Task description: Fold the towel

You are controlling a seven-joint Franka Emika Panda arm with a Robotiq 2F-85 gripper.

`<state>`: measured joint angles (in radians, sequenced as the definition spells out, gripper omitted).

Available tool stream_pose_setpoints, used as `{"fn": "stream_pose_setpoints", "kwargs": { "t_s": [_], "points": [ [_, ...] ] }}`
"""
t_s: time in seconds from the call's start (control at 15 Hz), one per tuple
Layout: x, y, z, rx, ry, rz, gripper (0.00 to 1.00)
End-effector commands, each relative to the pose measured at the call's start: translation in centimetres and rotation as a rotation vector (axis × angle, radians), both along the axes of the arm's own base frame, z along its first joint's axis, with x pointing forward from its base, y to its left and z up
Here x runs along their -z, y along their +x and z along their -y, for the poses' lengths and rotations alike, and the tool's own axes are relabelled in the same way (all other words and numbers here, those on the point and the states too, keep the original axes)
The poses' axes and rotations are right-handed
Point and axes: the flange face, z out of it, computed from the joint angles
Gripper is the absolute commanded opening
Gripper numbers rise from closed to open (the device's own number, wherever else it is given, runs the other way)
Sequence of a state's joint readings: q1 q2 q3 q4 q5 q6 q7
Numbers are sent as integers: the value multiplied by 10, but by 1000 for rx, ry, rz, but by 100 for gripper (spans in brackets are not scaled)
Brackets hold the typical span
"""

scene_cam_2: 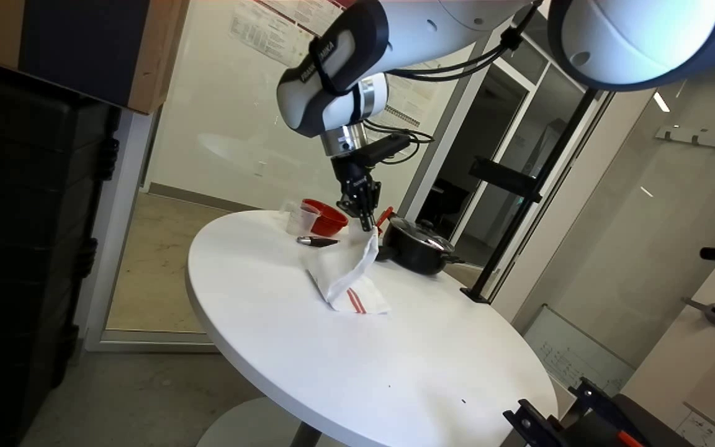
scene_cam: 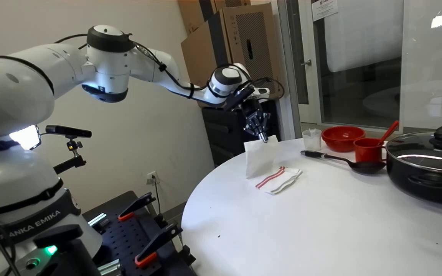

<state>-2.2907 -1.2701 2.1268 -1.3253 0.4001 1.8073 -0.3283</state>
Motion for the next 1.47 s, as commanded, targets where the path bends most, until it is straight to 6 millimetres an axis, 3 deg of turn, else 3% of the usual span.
{"fn": "stream_pose_setpoints", "kwargs": {
  "t_s": [0.0, 0.2, 0.47, 0.6, 0.93, 1.07, 1.2, 1.4],
  "points": [
    [-2, 6, 51, 50, 22, -108, 1],
    [-2, 8, 78, 91, 35, -148, 1],
    [-2, 11, 76, 106, 41, -163, 1],
    [-6, 12, 55, 64, 26, -154, 1],
    [-8, 2, -28, -128, -82, -188, 1],
    [-9, -4, -52, -209, -102, -242, 1],
    [-11, -7, -64, -298, -112, -298, 1],
    [-15, -3, -58, -422, -79, -397, 1]
  ]
}}
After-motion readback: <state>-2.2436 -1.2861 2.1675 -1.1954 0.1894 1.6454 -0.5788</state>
